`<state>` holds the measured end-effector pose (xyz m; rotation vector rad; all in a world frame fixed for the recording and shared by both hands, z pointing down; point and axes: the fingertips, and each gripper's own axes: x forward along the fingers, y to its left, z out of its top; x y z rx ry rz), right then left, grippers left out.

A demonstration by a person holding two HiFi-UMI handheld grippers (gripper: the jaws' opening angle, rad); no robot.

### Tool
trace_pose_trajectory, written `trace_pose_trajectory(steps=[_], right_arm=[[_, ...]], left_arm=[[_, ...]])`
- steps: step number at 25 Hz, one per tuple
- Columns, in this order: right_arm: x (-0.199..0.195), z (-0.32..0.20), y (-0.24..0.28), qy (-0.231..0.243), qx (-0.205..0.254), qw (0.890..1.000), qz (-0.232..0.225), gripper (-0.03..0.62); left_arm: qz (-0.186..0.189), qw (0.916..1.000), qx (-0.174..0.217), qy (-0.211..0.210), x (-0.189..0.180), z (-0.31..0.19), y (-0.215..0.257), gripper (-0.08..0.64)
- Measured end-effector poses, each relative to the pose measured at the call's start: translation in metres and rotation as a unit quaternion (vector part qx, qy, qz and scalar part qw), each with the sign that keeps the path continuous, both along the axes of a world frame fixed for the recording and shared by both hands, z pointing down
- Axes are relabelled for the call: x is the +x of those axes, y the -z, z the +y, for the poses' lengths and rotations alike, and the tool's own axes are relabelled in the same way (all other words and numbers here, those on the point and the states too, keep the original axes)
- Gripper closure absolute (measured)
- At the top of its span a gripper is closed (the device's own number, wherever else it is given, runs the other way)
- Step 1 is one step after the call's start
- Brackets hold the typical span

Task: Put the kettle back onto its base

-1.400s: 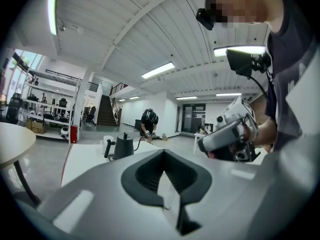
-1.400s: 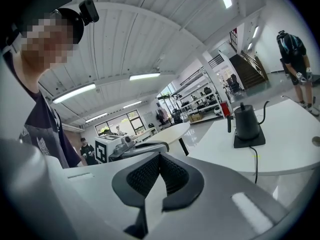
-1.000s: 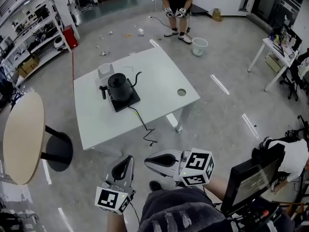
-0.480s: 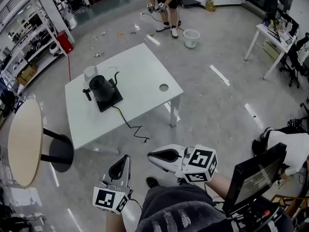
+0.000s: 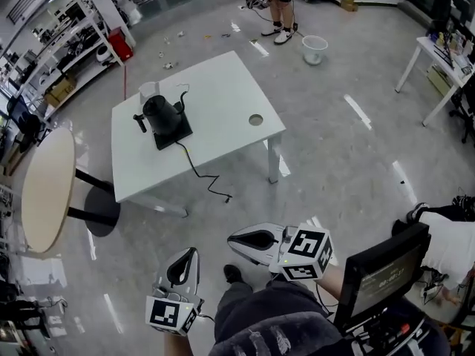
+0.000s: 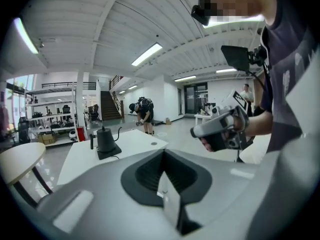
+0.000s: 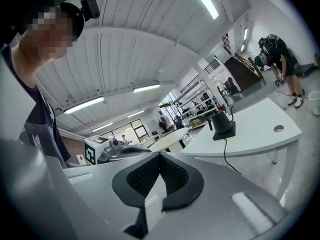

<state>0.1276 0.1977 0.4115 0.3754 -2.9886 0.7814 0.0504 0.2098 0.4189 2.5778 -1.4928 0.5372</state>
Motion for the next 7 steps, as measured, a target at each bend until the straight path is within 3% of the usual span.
trace_pose_trajectory(steps=[7], right_arm=[[-0.017, 0.027, 0.017, 0.014, 0.013, 1.000, -0.012, 0.592]], left_arm=[[-0.006, 0.9998, 0.007, 0.019, -0.018, 0.027, 0.008, 0.560]])
